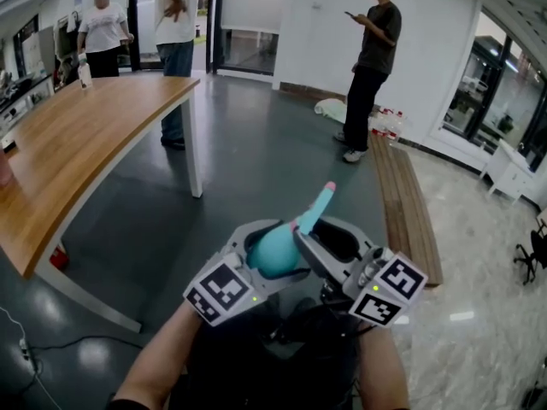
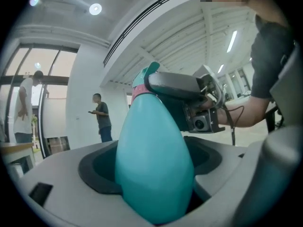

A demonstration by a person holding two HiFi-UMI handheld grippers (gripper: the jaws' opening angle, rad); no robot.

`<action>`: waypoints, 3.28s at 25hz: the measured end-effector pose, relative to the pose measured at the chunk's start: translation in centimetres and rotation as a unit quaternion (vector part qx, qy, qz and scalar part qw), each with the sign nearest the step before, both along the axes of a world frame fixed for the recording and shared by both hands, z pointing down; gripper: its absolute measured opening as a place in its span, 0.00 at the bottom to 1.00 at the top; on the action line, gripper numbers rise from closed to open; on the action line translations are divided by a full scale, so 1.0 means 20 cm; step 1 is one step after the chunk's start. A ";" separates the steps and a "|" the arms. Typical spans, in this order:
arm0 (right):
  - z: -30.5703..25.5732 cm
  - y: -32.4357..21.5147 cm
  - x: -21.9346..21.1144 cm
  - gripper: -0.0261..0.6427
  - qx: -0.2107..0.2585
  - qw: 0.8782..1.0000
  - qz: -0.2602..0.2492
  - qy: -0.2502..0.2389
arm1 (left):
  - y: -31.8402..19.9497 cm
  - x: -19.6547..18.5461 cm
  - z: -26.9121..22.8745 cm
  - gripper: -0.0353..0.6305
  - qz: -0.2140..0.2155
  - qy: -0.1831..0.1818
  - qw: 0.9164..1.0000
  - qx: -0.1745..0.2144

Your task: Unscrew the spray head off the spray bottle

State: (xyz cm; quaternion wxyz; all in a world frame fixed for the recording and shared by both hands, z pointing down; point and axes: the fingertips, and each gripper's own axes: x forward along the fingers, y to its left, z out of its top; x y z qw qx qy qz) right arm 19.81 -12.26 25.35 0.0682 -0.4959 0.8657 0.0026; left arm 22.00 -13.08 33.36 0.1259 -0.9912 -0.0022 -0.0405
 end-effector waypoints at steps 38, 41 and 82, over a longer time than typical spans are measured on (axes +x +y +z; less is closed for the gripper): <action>0.04 -0.03 0.01 0.25 -0.031 0.997 0.067 -0.014 | -0.04 0.00 0.04 0.68 -0.069 -0.008 0.998 -0.007; 0.04 -0.02 -0.02 0.25 -0.023 0.999 0.042 -0.008 | -0.01 -0.02 0.04 0.68 -0.033 -0.009 0.999 -0.019; 0.03 -0.03 -0.04 0.27 -0.039 0.995 0.094 -0.003 | -0.09 -0.01 0.01 0.68 -0.112 0.036 0.992 -0.052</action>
